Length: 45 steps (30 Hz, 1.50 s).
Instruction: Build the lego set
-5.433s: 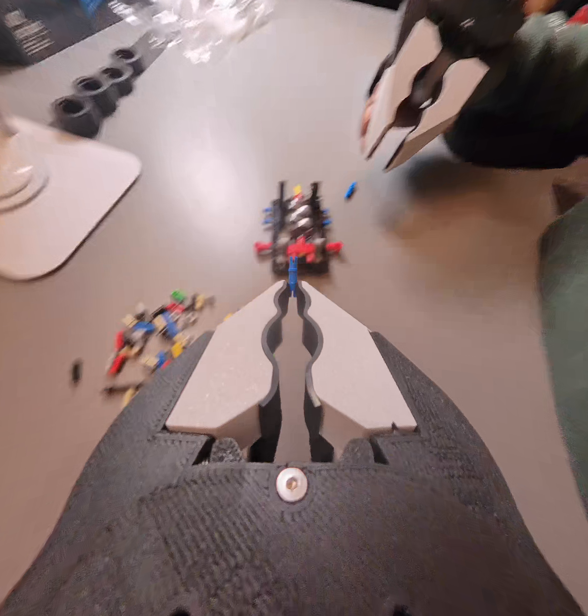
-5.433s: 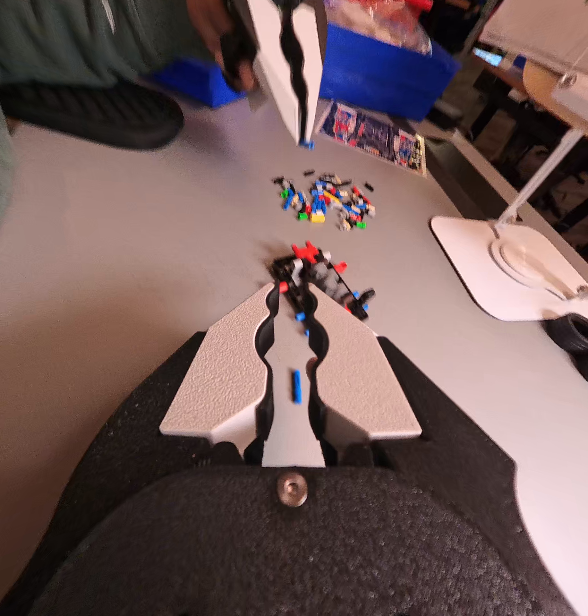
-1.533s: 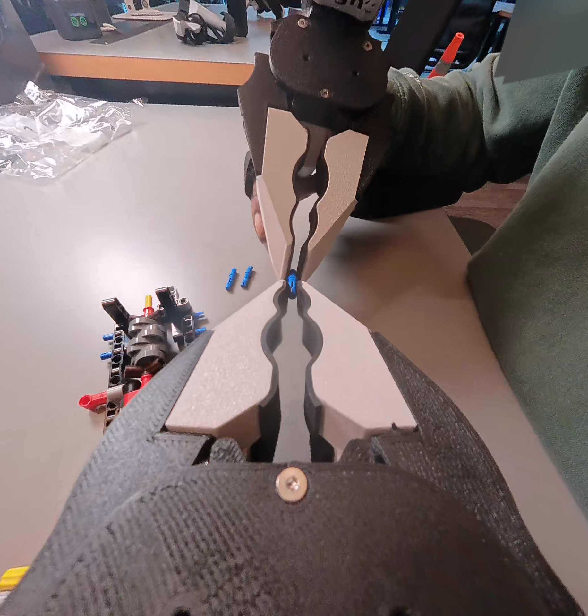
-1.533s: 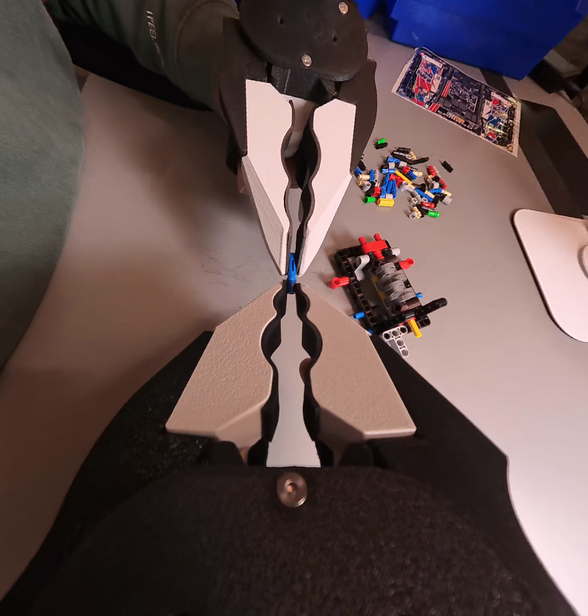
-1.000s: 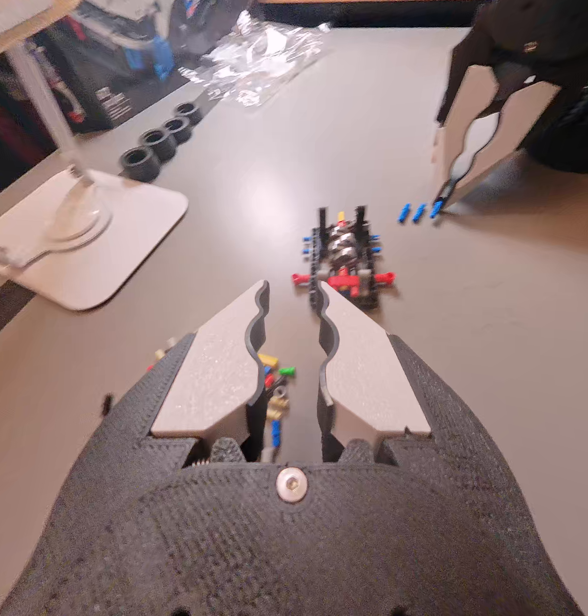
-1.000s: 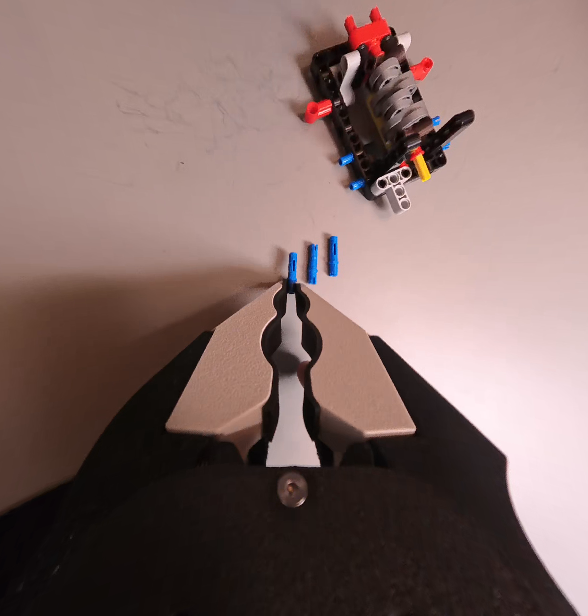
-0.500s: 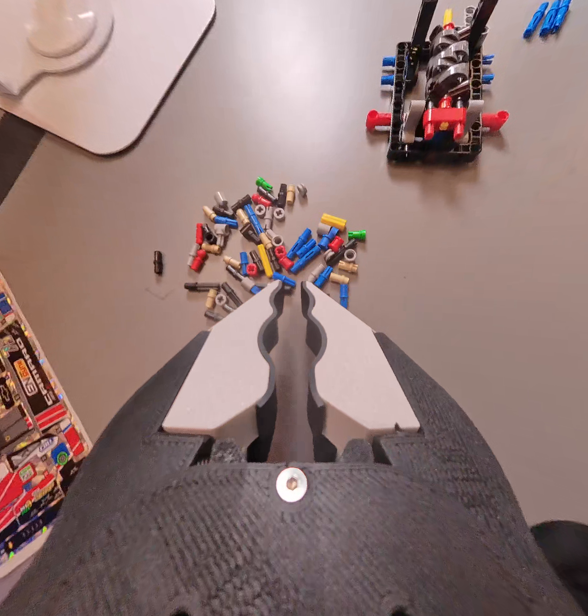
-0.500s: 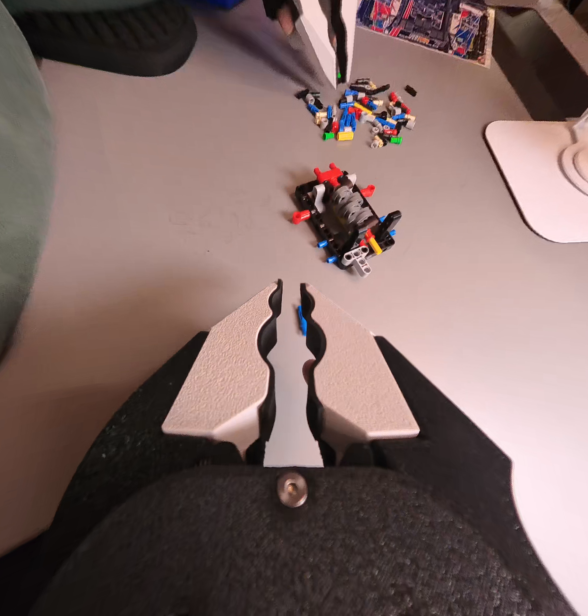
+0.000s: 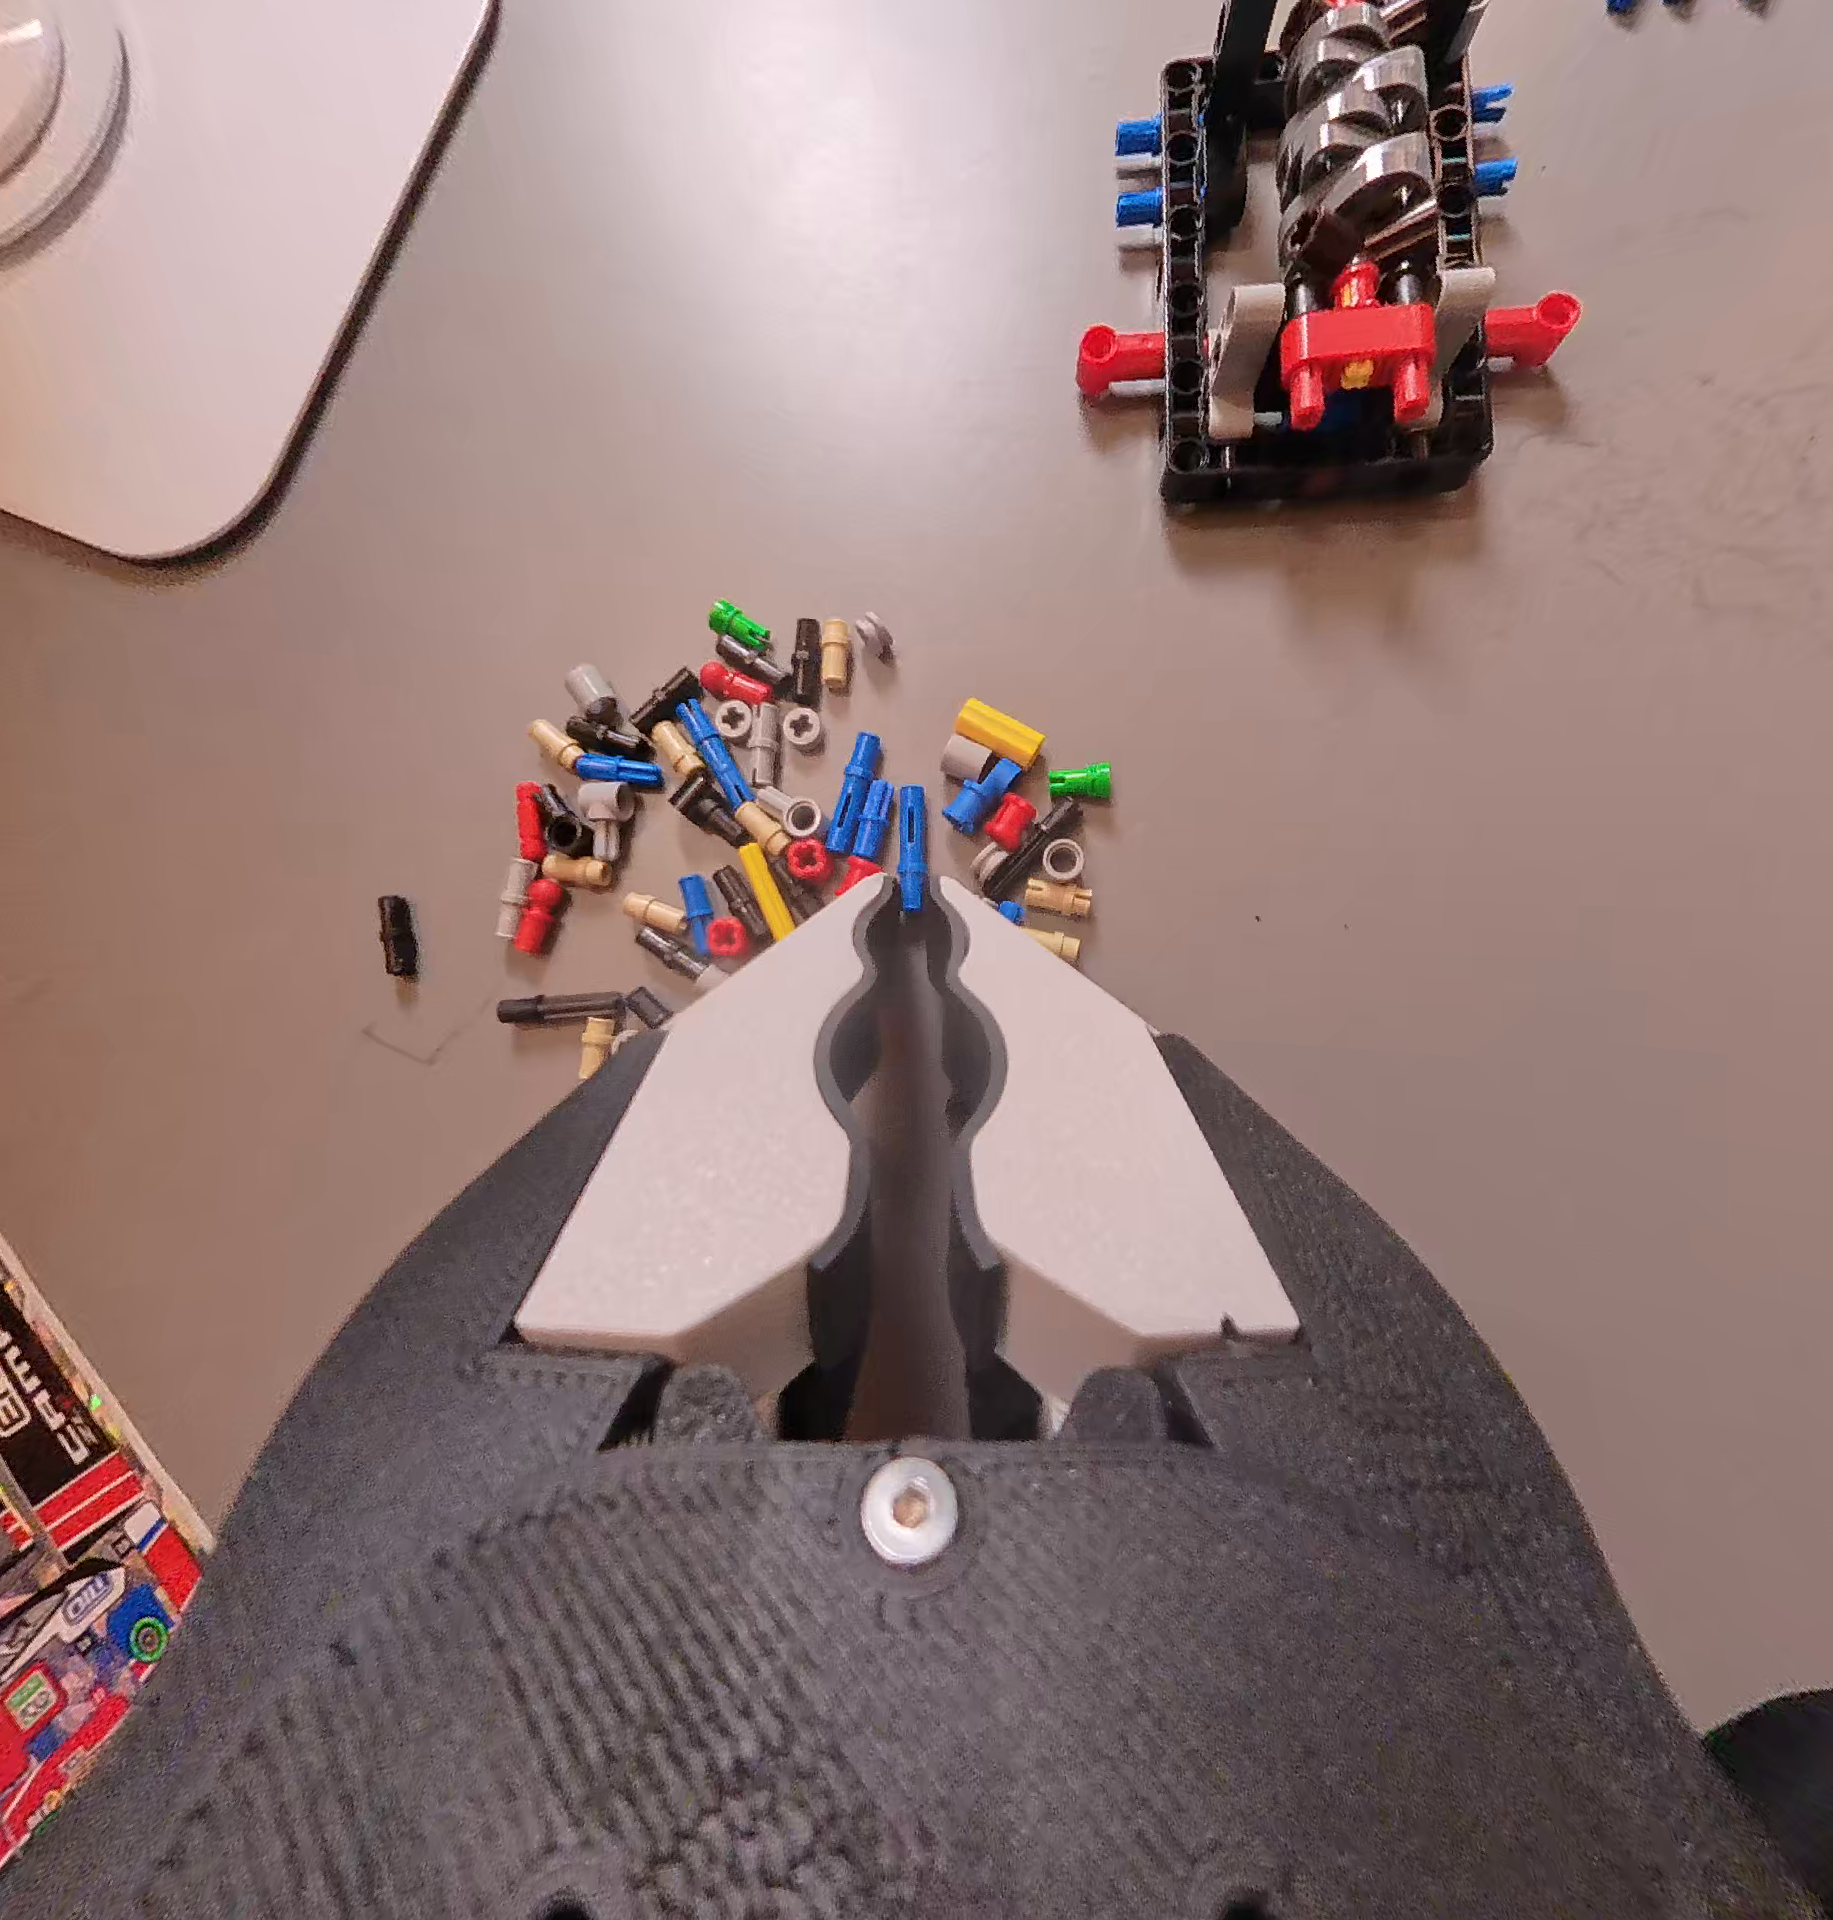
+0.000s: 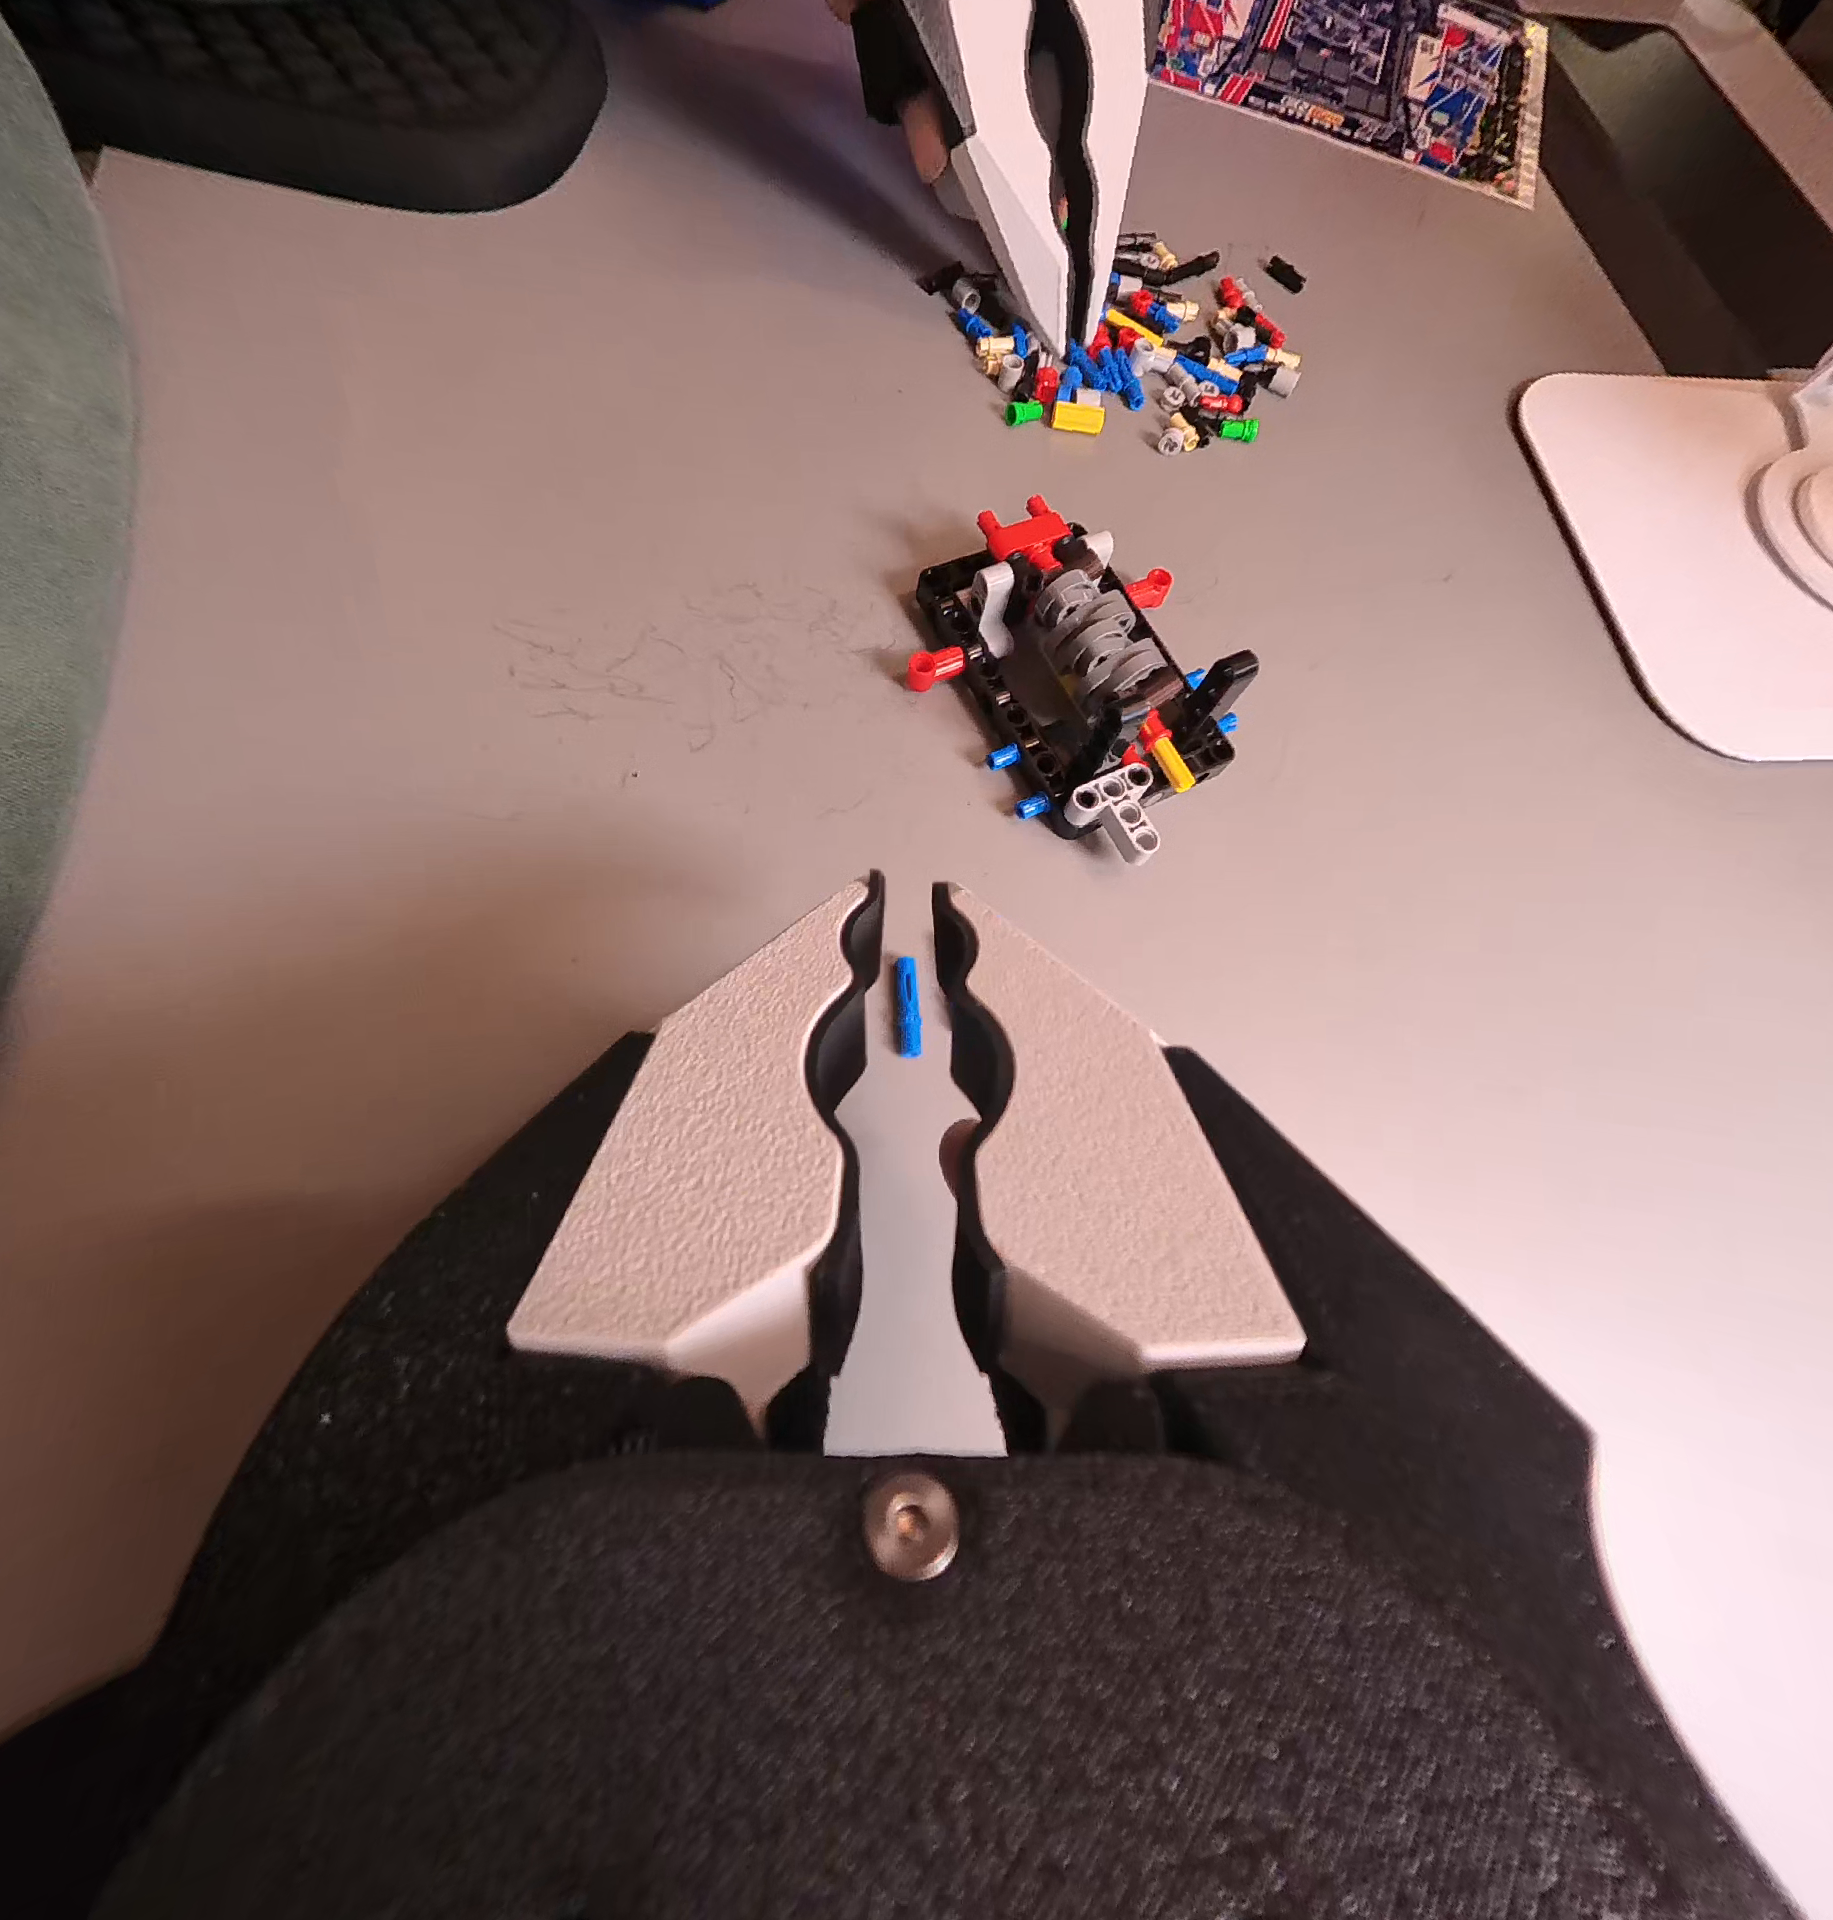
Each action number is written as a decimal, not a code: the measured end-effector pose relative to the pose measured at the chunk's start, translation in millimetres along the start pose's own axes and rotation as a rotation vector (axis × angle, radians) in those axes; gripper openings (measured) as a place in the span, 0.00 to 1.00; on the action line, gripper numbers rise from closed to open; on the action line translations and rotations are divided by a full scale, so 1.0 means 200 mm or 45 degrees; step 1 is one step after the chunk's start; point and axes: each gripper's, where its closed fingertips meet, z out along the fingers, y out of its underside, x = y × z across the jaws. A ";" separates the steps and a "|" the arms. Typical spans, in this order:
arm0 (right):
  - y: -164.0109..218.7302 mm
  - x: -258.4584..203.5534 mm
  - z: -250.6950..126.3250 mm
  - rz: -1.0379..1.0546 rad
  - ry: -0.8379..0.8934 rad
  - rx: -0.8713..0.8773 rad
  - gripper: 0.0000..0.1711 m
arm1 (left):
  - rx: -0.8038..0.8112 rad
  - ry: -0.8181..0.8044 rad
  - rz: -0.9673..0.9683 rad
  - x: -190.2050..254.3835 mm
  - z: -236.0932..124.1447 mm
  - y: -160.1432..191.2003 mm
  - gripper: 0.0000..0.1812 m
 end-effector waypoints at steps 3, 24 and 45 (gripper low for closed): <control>-0.07 0.02 0.01 0.003 0.040 0.095 0.03 | 0.167 0.034 -0.059 0.01 -0.07 -0.10 0.02; -0.66 -0.06 -0.05 0.453 -0.066 0.961 0.01 | 1.222 0.976 -0.459 0.72 -0.33 -0.88 0.01; -0.37 0.00 0.13 -0.593 0.624 0.085 0.01 | 0.845 0.726 -0.528 0.66 -0.09 -0.77 0.02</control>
